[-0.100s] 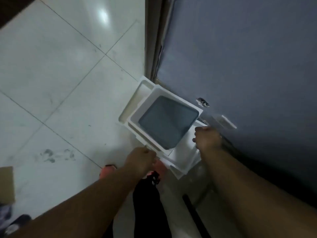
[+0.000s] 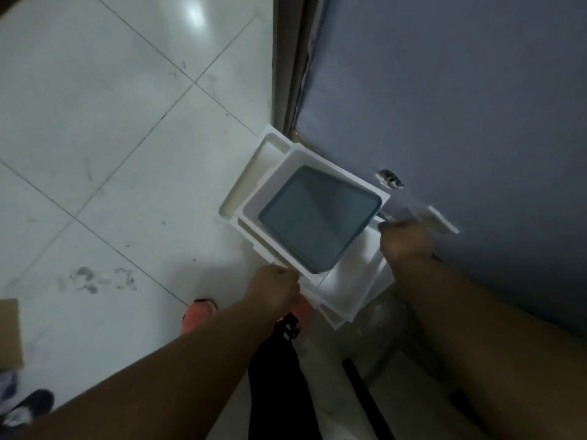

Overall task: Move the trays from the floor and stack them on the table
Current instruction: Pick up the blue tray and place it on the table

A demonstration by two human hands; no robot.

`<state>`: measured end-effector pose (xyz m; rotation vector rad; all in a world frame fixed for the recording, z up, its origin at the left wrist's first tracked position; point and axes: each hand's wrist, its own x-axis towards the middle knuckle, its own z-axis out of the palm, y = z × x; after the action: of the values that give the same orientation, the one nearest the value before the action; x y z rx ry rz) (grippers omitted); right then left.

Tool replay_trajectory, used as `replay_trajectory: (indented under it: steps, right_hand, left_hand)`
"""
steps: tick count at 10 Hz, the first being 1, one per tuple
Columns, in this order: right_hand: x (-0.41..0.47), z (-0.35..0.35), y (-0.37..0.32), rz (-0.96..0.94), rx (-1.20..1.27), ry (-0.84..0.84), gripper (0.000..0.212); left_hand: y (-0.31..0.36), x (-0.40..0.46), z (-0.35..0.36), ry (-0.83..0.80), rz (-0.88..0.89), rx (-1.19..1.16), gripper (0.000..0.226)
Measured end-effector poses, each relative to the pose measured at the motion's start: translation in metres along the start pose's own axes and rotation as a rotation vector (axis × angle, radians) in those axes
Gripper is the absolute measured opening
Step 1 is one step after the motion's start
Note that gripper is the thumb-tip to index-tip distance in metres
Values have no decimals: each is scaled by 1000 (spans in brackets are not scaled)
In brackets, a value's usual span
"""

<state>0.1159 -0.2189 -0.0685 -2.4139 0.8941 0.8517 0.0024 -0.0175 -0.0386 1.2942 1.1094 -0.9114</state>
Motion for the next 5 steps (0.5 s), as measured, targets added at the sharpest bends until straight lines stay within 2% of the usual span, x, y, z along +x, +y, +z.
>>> replay_trajectory:
  steps: [1, 2, 3, 4, 5]
  right_hand:
    - [41, 11, 0, -17, -108, -1, 23]
    - [62, 24, -11, -47, -127, 6, 43]
    - [73, 32, -23, -28, -184, -24, 44]
    - [74, 35, -22, -42, -218, -60, 25]
    - [73, 36, -16, -34, -101, -70, 18]
  left_hand:
    - [-14, 51, 28, -43, -139, -64, 19]
    - [-11, 73, 44, -8, -198, -186, 13]
    - [-11, 87, 60, 25, -230, -246, 16]
    - [-14, 98, 66, 48, -253, -252, 15]
    - [-14, 98, 64, 63, -250, -229, 17]
